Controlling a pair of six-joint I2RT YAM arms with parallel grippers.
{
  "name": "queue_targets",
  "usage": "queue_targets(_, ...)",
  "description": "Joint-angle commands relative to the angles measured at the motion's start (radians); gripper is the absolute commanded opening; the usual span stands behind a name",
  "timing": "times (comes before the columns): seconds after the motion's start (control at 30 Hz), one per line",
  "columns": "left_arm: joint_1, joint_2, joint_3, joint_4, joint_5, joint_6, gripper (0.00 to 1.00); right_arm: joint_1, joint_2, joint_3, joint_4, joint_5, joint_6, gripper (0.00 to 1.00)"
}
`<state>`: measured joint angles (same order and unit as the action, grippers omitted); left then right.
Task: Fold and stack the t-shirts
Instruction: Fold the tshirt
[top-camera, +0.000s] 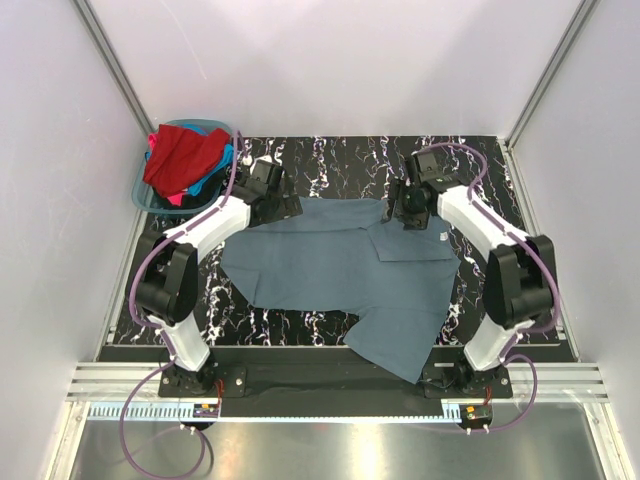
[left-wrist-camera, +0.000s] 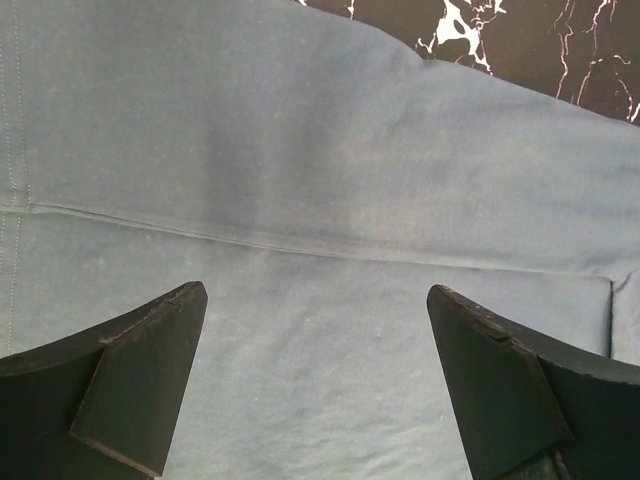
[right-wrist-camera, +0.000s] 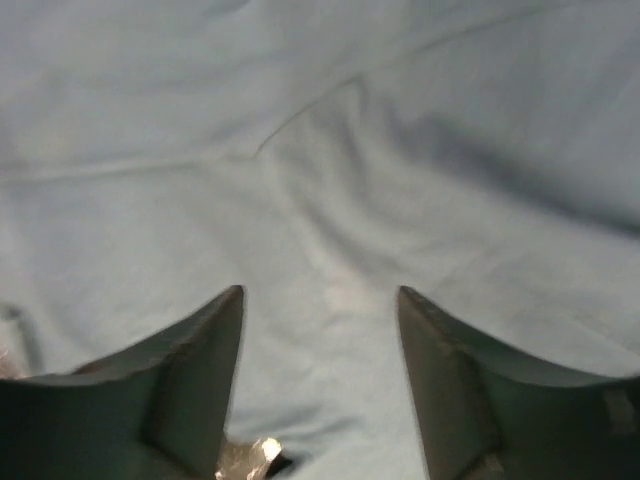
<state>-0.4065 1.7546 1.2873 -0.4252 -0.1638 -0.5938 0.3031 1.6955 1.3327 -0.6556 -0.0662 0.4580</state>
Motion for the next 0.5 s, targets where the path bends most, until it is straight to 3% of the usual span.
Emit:
queue_targets(0.0, -0.006, -0.027, 0.001, 0.029, 0.014, 0.017, 0.99, 0.008, 0.101, 0.042, -0.024, 0.114, -0.044, 0.65)
queue_targets(0.1, -0.009, -0.038, -0.011, 0.031, 0.006, 0.015, 0.99, 0.007, 0.159, 0.03, -0.004, 0.123, -0.056, 0.6)
queue_targets(0.37, -0.009, -0.05, -0.042, 0.031, -0.013, 0.015, 0.99, 0.01, 0.162, -0.087, 0.037, 0.094, -0.039, 0.61)
queue_targets(0.43, -0.009, -0.05, -0.045, 0.029, -0.013, 0.015, 0.99, 0.01, 0.141, -0.101, 0.034, 0.075, -0.033, 0.62)
queue_targets(0.47, -0.009, -0.05, -0.042, 0.029, -0.011, 0.015, 0.99, 0.01, 0.129, -0.102, 0.033, 0.069, -0.025, 0.69)
